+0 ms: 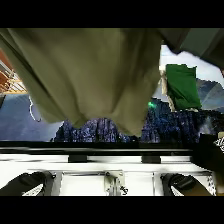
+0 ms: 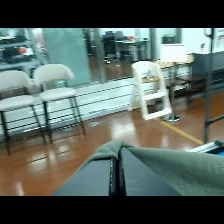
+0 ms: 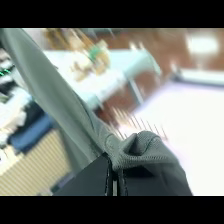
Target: Fold the shirts.
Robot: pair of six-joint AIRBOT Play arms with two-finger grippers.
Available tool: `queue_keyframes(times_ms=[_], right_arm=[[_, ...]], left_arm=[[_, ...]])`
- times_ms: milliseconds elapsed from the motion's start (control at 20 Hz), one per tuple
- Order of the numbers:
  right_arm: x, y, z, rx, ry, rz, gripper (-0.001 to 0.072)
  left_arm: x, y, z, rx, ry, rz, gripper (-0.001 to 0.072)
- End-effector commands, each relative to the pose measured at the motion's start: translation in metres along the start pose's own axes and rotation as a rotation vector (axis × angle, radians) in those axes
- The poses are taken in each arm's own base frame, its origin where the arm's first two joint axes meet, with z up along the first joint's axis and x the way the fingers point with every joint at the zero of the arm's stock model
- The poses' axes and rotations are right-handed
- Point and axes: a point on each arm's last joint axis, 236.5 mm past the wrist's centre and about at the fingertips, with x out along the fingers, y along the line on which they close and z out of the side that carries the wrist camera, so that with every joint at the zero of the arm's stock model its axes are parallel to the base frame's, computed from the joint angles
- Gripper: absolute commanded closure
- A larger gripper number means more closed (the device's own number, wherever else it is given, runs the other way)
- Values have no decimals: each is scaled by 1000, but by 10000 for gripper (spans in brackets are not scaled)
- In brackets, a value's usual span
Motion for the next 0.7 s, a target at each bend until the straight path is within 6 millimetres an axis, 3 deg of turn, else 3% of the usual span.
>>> queue_keyframes(times_ms=[0,150,300,450,550,650], right_arm=[[-1,-70,-46,139,181,-285,652],[-1,-146,-103,159,401,-560,651],[4,-216,-152,124,569,-767,651],[22,-274,-191,76,685,-898,651],[40,-307,-214,45,736,-944,651],[63,-329,-238,88,748,-929,651]], left_arm=[[44,1,-47,45,91,16,674],[105,-17,-157,32,321,-33,674],[139,-49,-280,-30,600,-123,674],[146,-85,-388,-129,849,-207,673],[142,-97,-443,-206,987,-201,673],[130,-104,-485,-264,1113,-181,671]])
